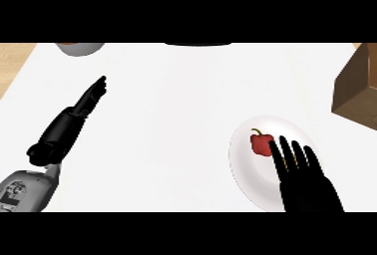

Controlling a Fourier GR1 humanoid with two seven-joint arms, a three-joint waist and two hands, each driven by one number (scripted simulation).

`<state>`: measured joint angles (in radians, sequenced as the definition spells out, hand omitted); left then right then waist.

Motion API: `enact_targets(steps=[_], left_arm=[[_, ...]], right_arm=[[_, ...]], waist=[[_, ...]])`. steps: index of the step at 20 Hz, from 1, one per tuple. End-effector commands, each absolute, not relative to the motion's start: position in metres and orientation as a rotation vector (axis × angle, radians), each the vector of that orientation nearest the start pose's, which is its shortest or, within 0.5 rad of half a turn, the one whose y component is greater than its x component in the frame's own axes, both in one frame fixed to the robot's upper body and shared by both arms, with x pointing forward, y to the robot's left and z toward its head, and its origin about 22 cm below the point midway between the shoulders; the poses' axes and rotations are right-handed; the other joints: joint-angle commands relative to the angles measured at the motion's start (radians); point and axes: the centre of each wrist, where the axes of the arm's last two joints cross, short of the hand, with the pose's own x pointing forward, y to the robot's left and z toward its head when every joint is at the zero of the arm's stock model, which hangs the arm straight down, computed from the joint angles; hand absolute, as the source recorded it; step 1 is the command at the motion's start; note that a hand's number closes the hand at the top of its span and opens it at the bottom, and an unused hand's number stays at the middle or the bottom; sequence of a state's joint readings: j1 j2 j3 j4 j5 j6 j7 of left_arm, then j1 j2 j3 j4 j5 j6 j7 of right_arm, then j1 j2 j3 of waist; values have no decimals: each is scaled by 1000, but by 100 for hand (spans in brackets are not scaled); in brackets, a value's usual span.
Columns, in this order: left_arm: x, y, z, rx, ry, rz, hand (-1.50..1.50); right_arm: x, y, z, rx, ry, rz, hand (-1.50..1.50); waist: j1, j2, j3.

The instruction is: Pick the lemon from the plate and place it in the cardboard box

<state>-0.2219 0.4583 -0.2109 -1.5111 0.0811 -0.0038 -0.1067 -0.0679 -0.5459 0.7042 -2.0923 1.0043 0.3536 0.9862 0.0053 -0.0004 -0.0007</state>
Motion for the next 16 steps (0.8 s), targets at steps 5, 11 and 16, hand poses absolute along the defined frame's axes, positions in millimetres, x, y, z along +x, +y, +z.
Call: enact_targets(steps=[5, 11, 16], left_arm=[[296, 269, 71, 111, -1755, -538, 0], [296, 251, 70, 108, -1761, -535, 0], [299, 262, 59, 101, -1734, -528, 0]], right_arm=[[174, -166, 54, -1234, -852, 1289, -150], [188, -190, 67, -1179, -871, 1280, -150], [200, -196, 43, -1167, -842, 1297, -150]], waist=[[-8, 0, 1], [-9, 0, 1], [-8, 1, 1]])
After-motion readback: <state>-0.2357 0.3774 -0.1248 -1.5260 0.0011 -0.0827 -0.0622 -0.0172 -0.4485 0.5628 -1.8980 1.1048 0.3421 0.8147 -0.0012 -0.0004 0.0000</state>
